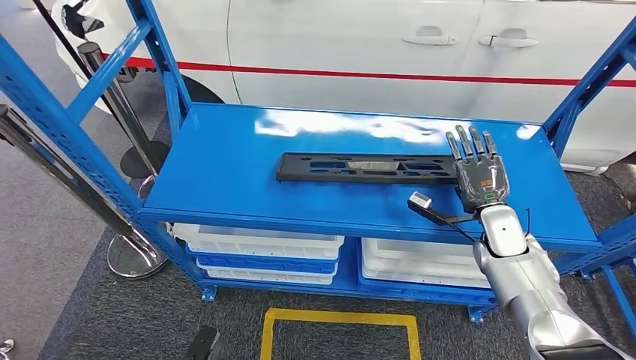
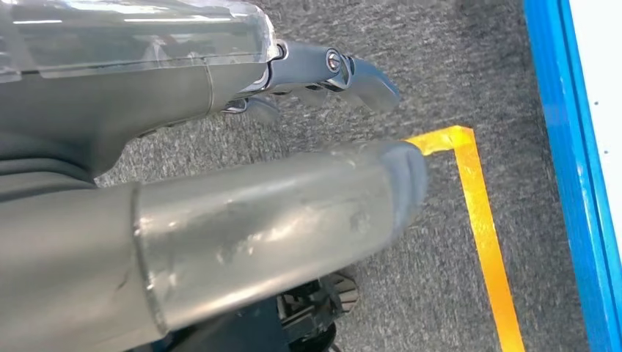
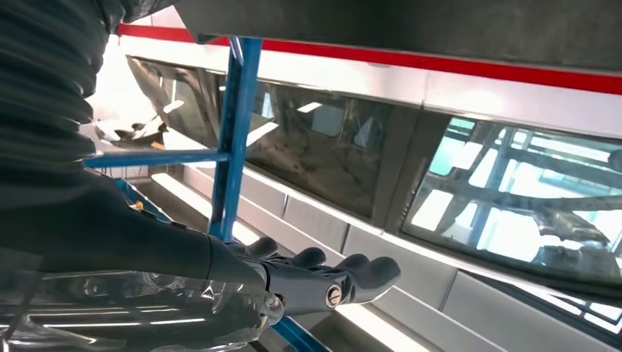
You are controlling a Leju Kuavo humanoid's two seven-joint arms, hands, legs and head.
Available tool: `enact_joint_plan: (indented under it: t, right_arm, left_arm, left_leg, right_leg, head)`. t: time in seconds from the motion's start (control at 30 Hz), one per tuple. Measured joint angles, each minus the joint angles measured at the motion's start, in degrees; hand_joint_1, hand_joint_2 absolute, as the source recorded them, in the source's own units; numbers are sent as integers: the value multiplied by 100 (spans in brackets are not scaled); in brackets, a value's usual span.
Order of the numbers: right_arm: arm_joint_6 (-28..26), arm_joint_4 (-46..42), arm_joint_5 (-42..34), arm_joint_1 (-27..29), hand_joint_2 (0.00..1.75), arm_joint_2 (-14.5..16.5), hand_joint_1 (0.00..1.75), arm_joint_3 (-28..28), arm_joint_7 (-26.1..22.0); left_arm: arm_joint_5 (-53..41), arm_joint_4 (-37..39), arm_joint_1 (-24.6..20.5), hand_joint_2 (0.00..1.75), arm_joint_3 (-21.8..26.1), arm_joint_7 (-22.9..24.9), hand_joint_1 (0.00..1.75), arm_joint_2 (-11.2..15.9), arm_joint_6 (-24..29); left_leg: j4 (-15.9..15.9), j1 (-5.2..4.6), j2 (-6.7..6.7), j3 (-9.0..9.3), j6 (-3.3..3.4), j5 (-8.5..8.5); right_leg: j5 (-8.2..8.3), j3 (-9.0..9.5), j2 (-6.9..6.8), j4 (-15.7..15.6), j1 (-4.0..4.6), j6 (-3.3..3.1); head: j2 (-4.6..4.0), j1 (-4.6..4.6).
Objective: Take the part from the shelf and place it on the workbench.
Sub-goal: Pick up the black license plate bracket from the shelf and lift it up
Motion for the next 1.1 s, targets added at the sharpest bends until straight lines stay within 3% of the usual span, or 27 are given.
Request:
enact_joint_plan:
  t: [0.03, 0.1, 0.17, 0.23, 0.27, 0.3, 0.33, 0.4, 0.47, 0.57, 0.63, 0.7, 0.73, 0.77, 0.8, 0.87, 0.93, 1.03, 1.1]
  right_arm:
    - [-1, -32, 0, 5, 175, -1, 0, 1, 4]
    - [-5, -90, 1, 8, 175, -3, 0, 5, 18]
    - [-8, -120, 1, 35, 175, -3, 0, 11, 31]
    - [-8, -123, 0, 100, 175, -3, 0, 44, 67]
    - [-8, -118, 0, 126, 175, -3, 0, 84, 102]
    - [-8, -111, 1, 138, 175, -3, 0, 137, 144]
    - [-8, -99, 1, 139, 175, -4, 0, 198, 181]
    - [-8, -48, 2, 130, 175, -5, 0, 342, 241]
    - [-8, 27, 2, 126, 175, -9, 0, 526, 291]
    - [-9, 106, 2, 119, 175, -10, 0, 744, 321]
    - [-10, 141, 2, 101, 175, -10, 0, 832, 327]
    - [-9, 177, 2, 96, 175, -5, 0, 910, 328]
    - [-9, 195, 2, 99, 175, 0, 0, 944, 333]
    - [-9, 212, 2, 99, 175, 6, 0, 974, 338]
    - [-9, 227, 2, 94, 175, 14, 0, 998, 344]
    - [-10, 245, 2, 71, 175, 30, 0, 1030, 349]
    - [-10, 262, 2, 34, 175, 42, 0, 1043, 345]
    - [-10, 292, 2, -23, 175, 58, 0, 1059, 329]
    - [-10, 311, 2, -56, 175, 68, 0, 1079, 323]
  left_arm:
    - [10, 0, -4, 0, 1, -3, 0, -5, 10]
    - [26, 0, -27, 0, 2, -8, 0, -15, 26]
    - [43, 0, -48, 0, 2, -10, 0, -20, 40]
    - [53, 0, -50, 0, 3, -10, 0, -26, 51]
    - [65, 0, -49, 0, 3, -9, 0, -28, 55]
    - [93, 0, -51, 0, 1, -9, 0, -33, 58]
    - [128, 0, -57, 0, -3, -8, 0, -38, 61]
    - [196, 0, -77, 0, -20, -8, 0, -46, 68]
    - [226, 0, -93, 0, -35, -8, 0, -46, 71]
    - [238, 0, -102, 0, -43, -8, 0, -46, 73]
    - [241, 0, -105, 0, -44, -8, 0, -46, 74]
    - [246, 0, -100, 0, -44, -8, 0, -46, 76]
    - [248, 0, -96, 0, -44, -8, 0, -46, 79]
    - [248, 0, -95, 0, -44, -8, 0, -46, 84]
    - [248, 0, -96, 0, -44, -8, 0, -46, 91]
    - [249, 0, -107, 0, -44, -8, 0, -44, 107]
    - [252, 0, -123, 0, -44, -8, 0, -41, 119]
    - [255, 0, -131, 0, -44, -10, 0, -40, 128]
    - [256, 0, -142, 0, -44, -11, 0, -42, 135]
  left_leg:
    - [-29, 8, -3, 11, 32, 21]
    - [-87, 38, -1, 31, 91, 62]
    - [-96, 44, -2, 28, 111, 72]
    - [-94, 43, -8, 25, 111, 70]
    - [-92, 44, -11, 26, 108, 67]
    - [-90, 44, -14, 30, 102, 63]
    - [-88, 44, -14, 37, 91, 57]
    - [-85, 27, -15, 36, 45, 49]
    - [-89, 13, -15, 28, -12, 52]
    - [1, 14, -10, 0, -101, -31]
    - [482, 25, -2, -211, -147, -321]
    - [1251, 32, 2, -574, -173, -653]
    - [1504, 34, 3, -702, -178, -710]
    - [1550, 34, 3, -733, -177, -658]
    - [1366, 34, 3, -651, -168, -507]
    - [593, 25, 7, -278, -129, -147]
    - [73, 11, 5, -30, -82, 1]
    - [-24, 2, -8, 2, 2, 16]
    - [-65, 24, -9, 15, 67, 52]
  right_leg:
    - [-20, -3, 2, 16, -8, 34]
    - [-209, -119, 9, 283, -24, 96]
    - [-549, -433, 11, 949, -43, 149]
    - [-684, -693, 10, 1454, -54, 183]
    - [-600, -696, 10, 1432, -60, 187]
    - [-419, -581, 10, 1178, -66, 184]
    - [-213, -393, 10, 782, -71, 173]
    - [24, -71, 16, 119, -49, 123]
    - [29, -1, 22, -50, -14, 60]
    - [56, 18, 7, -93, -44, -55]
    - [69, 38, -13, -118, -61, -125]
    - [64, 33, -23, -111, -48, -155]
    - [61, 30, -25, -104, -42, -159]
    - [56, 28, -26, -92, -39, -160]
    - [48, 27, -25, -77, -37, -158]
    - [21, 23, -22, -35, -26, -130]
    - [-2, 5, -17, 3, -6, -77]
    - [-5, -3, -21, 4, -11, 20]
    - [-146, -78, -15, 188, -27, 86]
  head:
    - [0, 1]
    - [0, 2]
    - [0, 3]
    - [0, 3]
    - [0, 3]
    - [0, 3]
    - [0, 3]
    - [0, 2]
    - [0, 1]
    - [0, 0]
    - [0, 0]
    - [0, 0]
    - [0, 0]
    - [0, 0]
    - [0, 0]
    - [0, 0]
    - [0, 2]
    - [0, 1]
    - [0, 2]
